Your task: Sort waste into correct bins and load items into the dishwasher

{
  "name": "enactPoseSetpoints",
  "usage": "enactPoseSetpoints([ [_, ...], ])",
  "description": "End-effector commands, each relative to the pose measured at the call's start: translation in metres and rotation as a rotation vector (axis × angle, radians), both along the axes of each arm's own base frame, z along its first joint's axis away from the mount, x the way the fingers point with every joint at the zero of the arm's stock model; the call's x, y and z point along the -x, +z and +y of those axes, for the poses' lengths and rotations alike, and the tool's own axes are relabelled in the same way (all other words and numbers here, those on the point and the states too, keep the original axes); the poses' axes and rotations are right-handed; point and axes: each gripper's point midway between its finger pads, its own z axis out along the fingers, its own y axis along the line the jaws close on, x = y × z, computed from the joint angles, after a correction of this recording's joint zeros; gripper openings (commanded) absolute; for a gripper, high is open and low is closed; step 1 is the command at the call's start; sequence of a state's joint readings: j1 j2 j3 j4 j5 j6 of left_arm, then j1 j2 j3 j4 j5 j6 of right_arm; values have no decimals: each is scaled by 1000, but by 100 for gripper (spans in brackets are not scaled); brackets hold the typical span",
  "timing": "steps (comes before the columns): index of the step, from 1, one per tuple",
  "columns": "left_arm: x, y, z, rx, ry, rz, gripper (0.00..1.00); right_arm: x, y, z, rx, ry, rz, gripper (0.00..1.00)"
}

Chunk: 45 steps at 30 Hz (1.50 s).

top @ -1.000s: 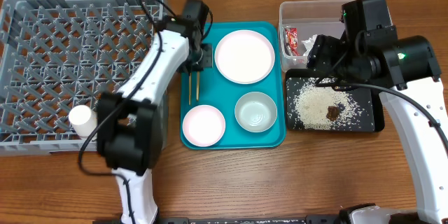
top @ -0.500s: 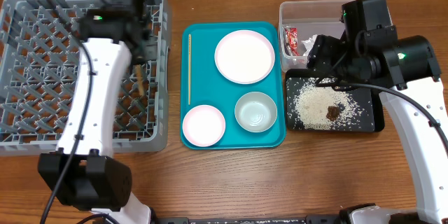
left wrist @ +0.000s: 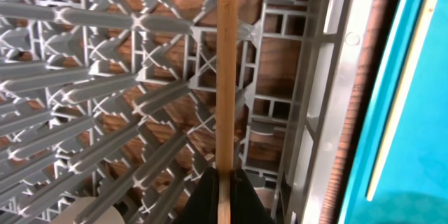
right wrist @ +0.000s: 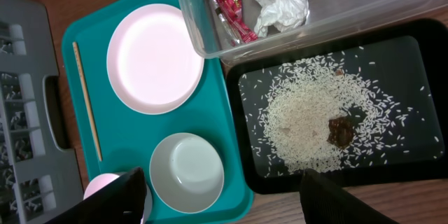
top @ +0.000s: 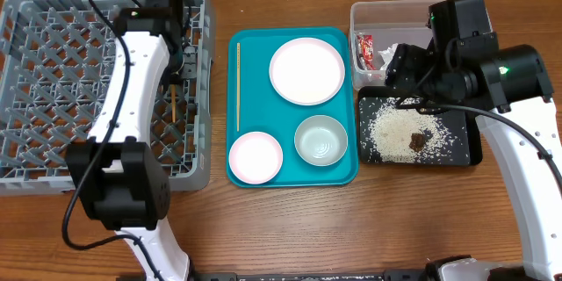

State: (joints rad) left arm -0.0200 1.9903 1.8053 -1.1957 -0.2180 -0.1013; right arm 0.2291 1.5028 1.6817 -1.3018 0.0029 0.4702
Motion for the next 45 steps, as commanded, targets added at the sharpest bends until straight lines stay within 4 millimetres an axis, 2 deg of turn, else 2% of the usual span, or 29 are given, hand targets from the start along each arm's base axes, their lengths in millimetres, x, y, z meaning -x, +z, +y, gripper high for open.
enactPoseSetpoints([
  [1,-1,-15,-8,15,-85,50,4,-2,7,1,-6,6,-23,72],
  [8,-2,-40,-15,34,-139,109,4,-2,7,1,-7,6,-24,72],
  [12,-3,-49,-15,48,-46,110,10,-2,7,1,-7,6,-24,72],
  [18,-3,-50,-16,72,61,91,8,-2,7,1,-7,5,-24,72],
  [25,-2,-50,-22,107,56,94,12,-3,7,1,-7,6,-27,72],
  [29,1,-35,-27,135,41,89,18,-3,8,1,-7,5,-28,72],
  [32,-2,-11,-34,172,28,43,22,-4,8,1,-8,6,-32,72],
  [36,-7,30,-60,298,-26,-49,27,-4,8,1,-8,6,-32,72],
  [39,-6,52,-83,359,-82,-102,30,-4,8,1,-8,6,-32,72],
  [42,-4,58,-106,354,-139,-117,34,-4,8,1,-8,5,-33,72],
  [45,-6,45,-126,312,-158,-116,35,-4,8,1,-8,5,-33,72],
])
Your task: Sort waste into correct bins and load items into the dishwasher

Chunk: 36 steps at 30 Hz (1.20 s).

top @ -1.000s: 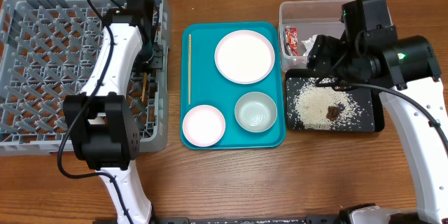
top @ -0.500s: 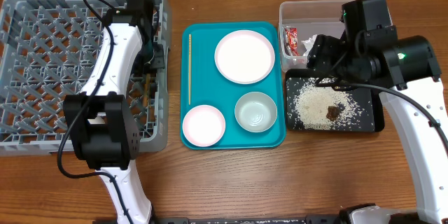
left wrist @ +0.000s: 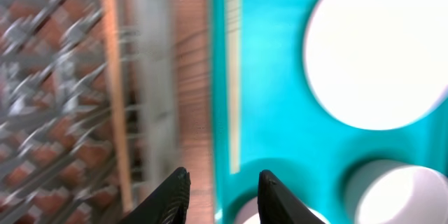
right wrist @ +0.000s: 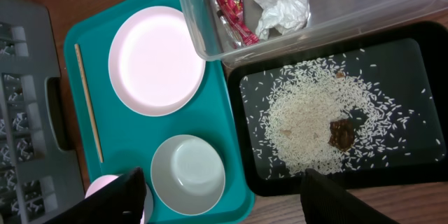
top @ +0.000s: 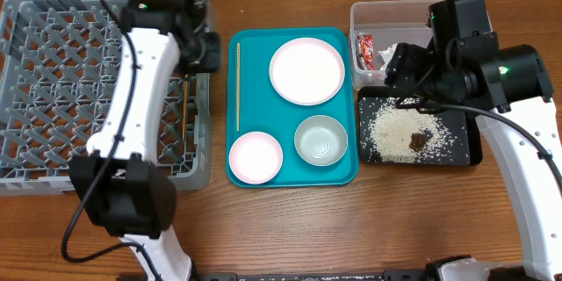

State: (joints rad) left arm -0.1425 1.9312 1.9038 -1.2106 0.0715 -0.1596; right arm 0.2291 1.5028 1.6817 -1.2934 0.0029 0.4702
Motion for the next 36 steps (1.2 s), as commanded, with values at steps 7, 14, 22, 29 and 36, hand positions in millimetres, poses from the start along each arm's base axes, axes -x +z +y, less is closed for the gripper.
enactPoseSetpoints([
  [7,-11,-78,-31,-120,118,73,41,-2,7,1,-7,6,-25,73],
  [14,-16,-148,-27,-157,123,182,34,-2,7,1,-7,6,-25,72],
  [22,-10,-186,-23,-188,121,257,33,-2,7,1,-7,6,-25,72],
  [29,-8,-194,-28,-166,114,279,8,-2,7,1,-7,6,-26,73],
  [36,-6,-174,-41,-92,101,311,4,-2,7,1,-6,5,-26,72],
])
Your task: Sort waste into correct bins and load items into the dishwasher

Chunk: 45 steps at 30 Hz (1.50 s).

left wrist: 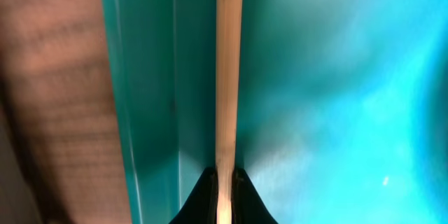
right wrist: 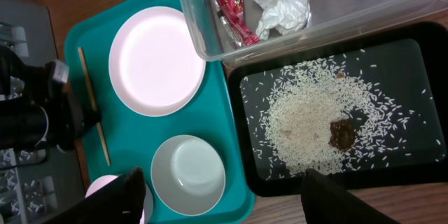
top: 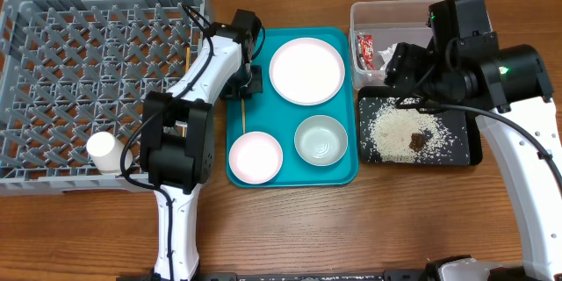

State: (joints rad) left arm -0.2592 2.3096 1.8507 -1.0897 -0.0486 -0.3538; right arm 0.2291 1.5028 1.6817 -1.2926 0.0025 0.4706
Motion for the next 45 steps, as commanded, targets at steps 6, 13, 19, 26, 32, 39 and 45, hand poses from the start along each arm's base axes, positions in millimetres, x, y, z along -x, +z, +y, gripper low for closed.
enactPoseSetpoints([
  [6,-12,76,-7,45,-19,-45,4,-2,7,1,-6,5,-24,72],
  [13,1,170,20,-48,-10,-182,5,-2,7,1,-6,5,-25,72],
  [19,19,198,63,-186,52,-194,4,-2,7,1,-6,5,-25,72],
  [26,22,176,108,-275,123,-140,4,-2,7,1,-6,5,-25,72],
  [32,17,122,119,-166,102,-92,4,-3,8,1,-7,5,-30,72],
  [39,13,86,123,-144,5,-88,6,-4,8,1,-8,5,-32,72],
  [45,12,80,122,-145,-67,-84,5,-5,9,1,-9,6,-36,72],
])
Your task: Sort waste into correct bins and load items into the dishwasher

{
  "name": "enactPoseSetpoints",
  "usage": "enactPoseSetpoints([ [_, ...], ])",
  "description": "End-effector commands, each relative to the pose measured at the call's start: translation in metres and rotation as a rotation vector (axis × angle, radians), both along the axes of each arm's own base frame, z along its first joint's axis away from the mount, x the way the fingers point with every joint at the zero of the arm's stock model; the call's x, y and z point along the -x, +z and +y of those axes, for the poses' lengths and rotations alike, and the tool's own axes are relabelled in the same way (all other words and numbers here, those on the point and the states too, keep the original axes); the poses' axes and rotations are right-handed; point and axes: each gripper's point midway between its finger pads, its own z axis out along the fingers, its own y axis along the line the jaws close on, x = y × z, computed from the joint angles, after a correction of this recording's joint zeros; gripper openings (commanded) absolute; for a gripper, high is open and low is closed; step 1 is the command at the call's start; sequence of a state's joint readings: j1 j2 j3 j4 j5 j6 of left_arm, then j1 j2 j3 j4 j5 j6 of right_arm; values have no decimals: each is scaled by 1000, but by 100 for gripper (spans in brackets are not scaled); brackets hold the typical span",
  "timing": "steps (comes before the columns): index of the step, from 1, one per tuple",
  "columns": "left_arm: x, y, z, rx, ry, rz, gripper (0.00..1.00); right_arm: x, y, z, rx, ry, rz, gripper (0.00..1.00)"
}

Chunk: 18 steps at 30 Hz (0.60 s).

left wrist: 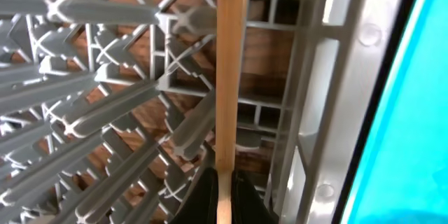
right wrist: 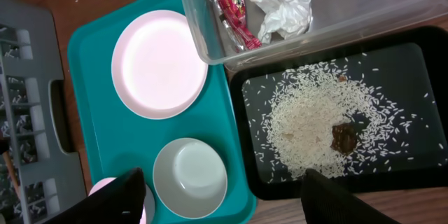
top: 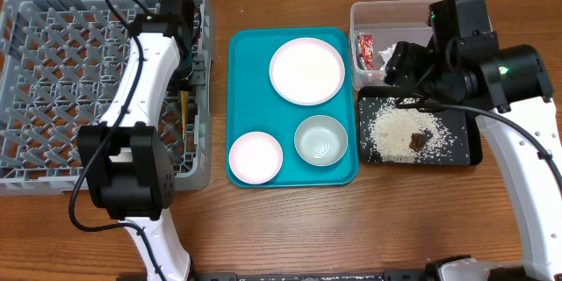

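Observation:
My left gripper (left wrist: pixel 224 179) is shut on a wooden chopstick (left wrist: pixel 229 77), held over the right side of the grey dish rack (left wrist: pixel 105 77). From overhead the left gripper (top: pixel 185 68) is at the rack's (top: pixel 53 70) right edge, with a wooden stick (top: pixel 183 114) showing just below it. On the teal tray (top: pixel 255 97) sit a large pink plate (top: pixel 306 70), a small pink plate (top: pixel 255 156) and a pale bowl (top: pixel 321 139). My right gripper (right wrist: pixel 224 203) hangs open above the tray and black bin, holding nothing.
A clear bin (top: pixel 386 13) at the back right holds a red wrapper (right wrist: pixel 234 14) and a crumpled tissue (right wrist: pixel 283 7). In front of it a black tray (top: pixel 465 140) carries scattered rice (right wrist: pixel 315 126) and a brown scrap (right wrist: pixel 343 136).
My left gripper was shut on the chopstick lying on the teal tray. It now holds that chopstick over the rack's right side, and the tray has no chopstick. The right arm has not moved.
First my left gripper held one chopstick in the rack while a second lay on the tray. Then it was open near the tray, the first chopstick left in the rack. Then it was shut on the second chopstick, now over the rack.

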State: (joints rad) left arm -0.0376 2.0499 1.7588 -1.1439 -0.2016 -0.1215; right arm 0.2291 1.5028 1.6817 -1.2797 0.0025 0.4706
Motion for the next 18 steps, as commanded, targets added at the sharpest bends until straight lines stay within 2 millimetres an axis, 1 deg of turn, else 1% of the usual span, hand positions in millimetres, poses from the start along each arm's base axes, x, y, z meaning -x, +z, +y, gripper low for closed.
enactPoseSetpoints([
  [1,3,-7,-4,9,-68,29,7,-2,7,1,-6,6,-23,72],
  [6,4,-7,-4,15,-36,25,12,-2,7,1,-6,6,-23,72],
  [13,3,-7,-14,79,-23,19,10,-2,7,1,-6,6,-23,72],
  [16,5,4,-18,104,-16,2,8,-2,7,1,-6,6,-22,72],
  [18,6,23,-22,124,-15,-41,8,-2,7,1,-5,6,-22,72],
])
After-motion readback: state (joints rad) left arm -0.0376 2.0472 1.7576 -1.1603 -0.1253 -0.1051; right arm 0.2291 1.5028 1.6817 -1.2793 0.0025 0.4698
